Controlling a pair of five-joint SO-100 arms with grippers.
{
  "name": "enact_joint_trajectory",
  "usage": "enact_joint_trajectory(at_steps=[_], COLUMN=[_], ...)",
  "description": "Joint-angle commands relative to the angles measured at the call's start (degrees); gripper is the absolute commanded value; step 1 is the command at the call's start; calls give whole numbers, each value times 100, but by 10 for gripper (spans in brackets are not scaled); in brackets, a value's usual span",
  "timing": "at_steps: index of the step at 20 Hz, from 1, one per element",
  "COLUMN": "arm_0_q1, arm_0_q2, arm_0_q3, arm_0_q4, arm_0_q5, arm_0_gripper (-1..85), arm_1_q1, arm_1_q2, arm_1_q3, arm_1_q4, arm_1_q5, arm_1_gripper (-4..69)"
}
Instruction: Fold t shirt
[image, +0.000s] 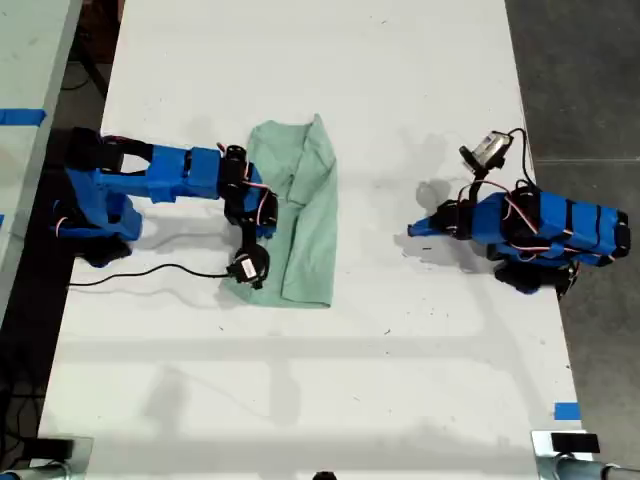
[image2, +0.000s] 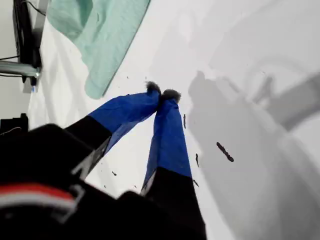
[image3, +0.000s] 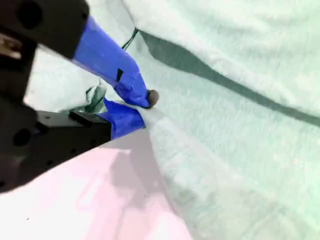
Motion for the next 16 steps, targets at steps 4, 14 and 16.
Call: enact_joint_trajectory(at_steps=[4, 14, 16], arm_0_q1=[-281, -378, -404], arm_0_q2=[-1336, -1406, -1301], arm_0_q3=[-1556, -1907, -1907], arm_0_q4=[-369, -255, -202], arm_0_q5=[202, -343, -334], arm_0_gripper=[1, 156, 156], arm_1_q1=[18, 18, 18], arm_1_q2=[97, 97, 97], arm_1_q3=[316, 316, 316], arm_1_q4=[9, 9, 9], arm_1_q5=[44, 35, 35], arm_1_gripper=[15, 15, 15])
